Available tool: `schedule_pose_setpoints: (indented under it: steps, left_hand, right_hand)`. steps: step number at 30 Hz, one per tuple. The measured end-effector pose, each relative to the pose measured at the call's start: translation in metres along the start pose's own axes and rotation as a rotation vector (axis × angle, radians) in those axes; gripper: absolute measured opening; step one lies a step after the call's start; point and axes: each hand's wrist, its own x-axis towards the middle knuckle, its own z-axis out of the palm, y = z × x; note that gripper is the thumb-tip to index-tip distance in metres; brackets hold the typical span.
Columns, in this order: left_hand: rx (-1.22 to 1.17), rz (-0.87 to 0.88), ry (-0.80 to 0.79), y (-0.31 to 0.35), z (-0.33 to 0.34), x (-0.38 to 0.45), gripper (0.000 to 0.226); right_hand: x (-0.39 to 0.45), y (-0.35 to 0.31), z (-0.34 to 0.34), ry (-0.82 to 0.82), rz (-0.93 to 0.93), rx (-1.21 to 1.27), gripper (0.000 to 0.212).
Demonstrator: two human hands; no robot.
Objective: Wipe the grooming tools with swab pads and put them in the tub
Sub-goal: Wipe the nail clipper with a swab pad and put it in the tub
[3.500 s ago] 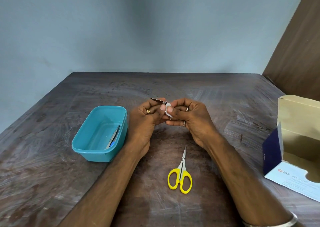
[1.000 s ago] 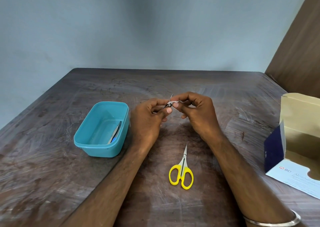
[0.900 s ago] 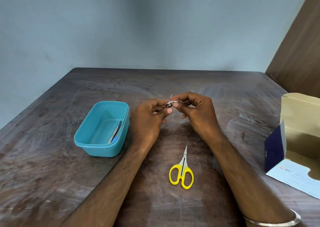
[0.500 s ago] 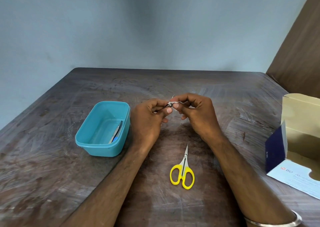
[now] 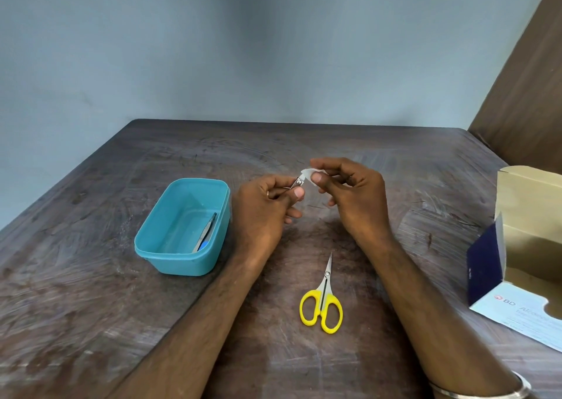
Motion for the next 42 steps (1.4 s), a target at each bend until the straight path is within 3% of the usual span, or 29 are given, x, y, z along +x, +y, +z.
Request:
schedule_pose_setpoints:
  steps: [6,25,32,37,42]
  left_hand:
    - [-0.037,-0.015,-0.015,-0.003,0.0,0.002,0.011]
    - [-0.116,-0.088,-0.035,0.004,0.0,-0.003,0.014]
    - [-0.206,-0.108,-0.095,0.012,0.002,-0.005,0.024]
    - [-0.245,-0.147,-0.003,0.008,0.002,-0.003,0.016]
    - [-0.254,-0.162,0.005,0.006,0.001,-0.001,0.014]
  right_hand:
    - [-0.001,0.002,0.003,-0.101,-0.098,-0.149,0.016]
    - [-0.001,0.001,0.003,-0.081,-0.16,-0.203,0.013]
    - [0.0,0.004,0.005,0.014,-0.08,-0.19,0.015]
    - [0.0,0.0,0.003,0.071,0.054,0.024,0.009]
    - [-0.003,-0.002,0.006,-0.08,0.194,0.141,0.009]
